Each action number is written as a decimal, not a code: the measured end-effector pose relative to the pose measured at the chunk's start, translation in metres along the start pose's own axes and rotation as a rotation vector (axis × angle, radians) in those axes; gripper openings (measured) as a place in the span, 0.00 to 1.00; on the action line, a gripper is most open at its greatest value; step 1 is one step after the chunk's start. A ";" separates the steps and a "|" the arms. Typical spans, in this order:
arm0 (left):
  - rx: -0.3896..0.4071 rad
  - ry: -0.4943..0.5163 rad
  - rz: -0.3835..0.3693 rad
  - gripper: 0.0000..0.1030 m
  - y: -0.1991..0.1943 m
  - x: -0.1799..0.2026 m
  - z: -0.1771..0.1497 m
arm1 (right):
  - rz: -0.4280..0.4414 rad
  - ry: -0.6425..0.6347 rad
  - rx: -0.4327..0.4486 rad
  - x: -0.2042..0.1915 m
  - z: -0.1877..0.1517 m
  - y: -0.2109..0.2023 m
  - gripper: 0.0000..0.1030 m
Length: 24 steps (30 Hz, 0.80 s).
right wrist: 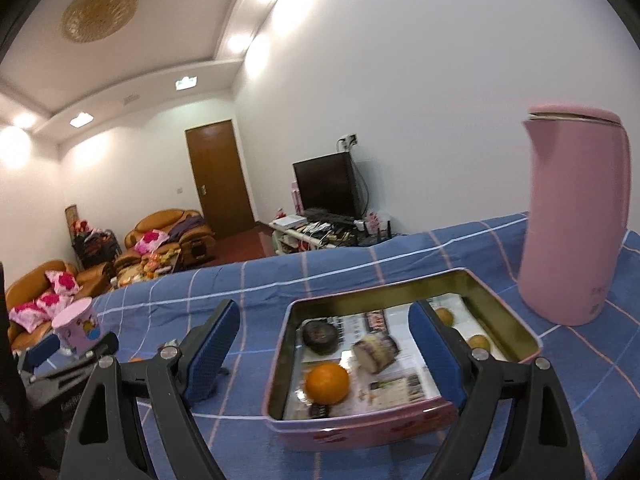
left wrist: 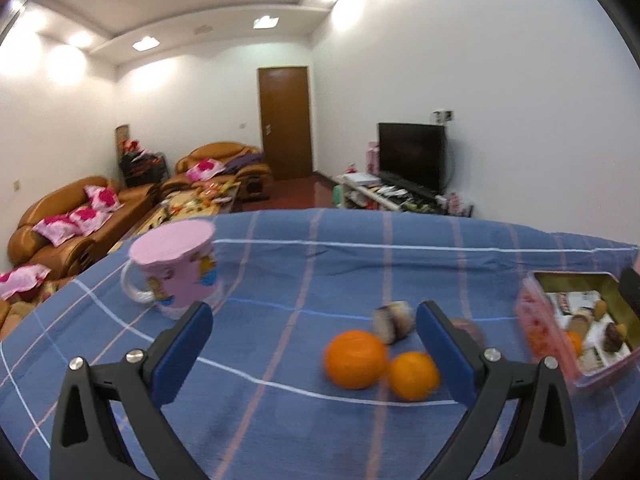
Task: Organize fruits
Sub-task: 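Grasp the purple round fruit with the right tool while the left tool grasps an orange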
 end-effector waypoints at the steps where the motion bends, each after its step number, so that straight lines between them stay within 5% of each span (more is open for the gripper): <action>1: -0.013 -0.005 0.020 1.00 0.005 -0.008 -0.001 | 0.007 -0.019 -0.006 -0.008 -0.001 0.002 0.85; 13: -0.130 -0.070 0.117 1.00 0.034 -0.065 -0.013 | 0.145 -0.185 -0.167 -0.082 -0.027 0.040 0.84; 15: -0.137 -0.052 0.122 1.00 0.036 -0.063 -0.014 | 0.172 -0.179 -0.213 -0.091 -0.032 0.052 0.66; 17: -0.137 -0.032 0.124 1.00 0.036 -0.060 -0.014 | 0.190 -0.179 -0.270 -0.097 -0.039 0.066 0.59; 24: -0.136 0.012 0.150 1.00 0.038 -0.060 -0.009 | 0.218 -0.137 -0.454 -0.118 -0.066 0.098 0.58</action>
Point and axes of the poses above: each gripper's, at about its wrist camera, not at the fingertips, and y roughly the way its jaws point, x to its right, z to its top, the point moved 8 cm from there along y, roughly the way its jaws point
